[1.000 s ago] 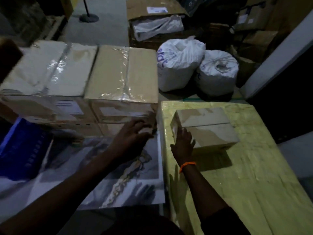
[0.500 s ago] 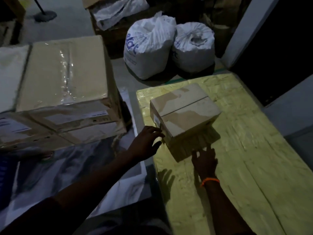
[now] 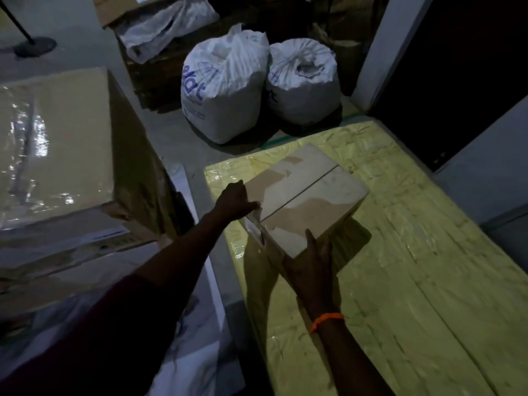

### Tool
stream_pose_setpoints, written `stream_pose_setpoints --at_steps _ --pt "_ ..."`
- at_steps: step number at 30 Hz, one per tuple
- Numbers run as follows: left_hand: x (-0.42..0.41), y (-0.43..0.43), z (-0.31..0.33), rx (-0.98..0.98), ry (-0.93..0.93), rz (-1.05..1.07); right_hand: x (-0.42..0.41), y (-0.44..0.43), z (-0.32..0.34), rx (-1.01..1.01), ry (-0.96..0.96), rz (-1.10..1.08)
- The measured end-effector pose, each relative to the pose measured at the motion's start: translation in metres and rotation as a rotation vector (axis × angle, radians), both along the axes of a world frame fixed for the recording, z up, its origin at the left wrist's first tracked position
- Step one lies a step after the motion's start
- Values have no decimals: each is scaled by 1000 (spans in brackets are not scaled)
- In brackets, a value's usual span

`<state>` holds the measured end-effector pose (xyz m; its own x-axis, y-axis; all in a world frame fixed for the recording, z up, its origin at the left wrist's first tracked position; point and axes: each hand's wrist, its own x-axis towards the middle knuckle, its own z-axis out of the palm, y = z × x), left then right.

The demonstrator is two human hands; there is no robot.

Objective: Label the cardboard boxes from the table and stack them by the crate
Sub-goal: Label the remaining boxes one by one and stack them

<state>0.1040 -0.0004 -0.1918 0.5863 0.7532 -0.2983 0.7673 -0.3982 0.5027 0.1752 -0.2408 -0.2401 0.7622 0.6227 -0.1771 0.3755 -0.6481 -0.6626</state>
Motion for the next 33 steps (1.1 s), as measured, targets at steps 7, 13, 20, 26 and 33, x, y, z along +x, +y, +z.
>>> stream_pose_setpoints --at_steps 7,13,20,26,33 --pt "-27 -71 -22 -59 -130 -6 22 -53 14 206 260 -258" --pt "-59 -164 -8 -305 -391 197 21 -96 40 264 313 -468" --pt "-123 -246 46 -255 -537 239 -39 -183 87 290 178 -405" --pt "-225 -325 85 -268 -754 403 -104 -231 130 384 97 -201" --pt "-347 -406 100 -203 -864 746 -187 -244 137 391 106 118"
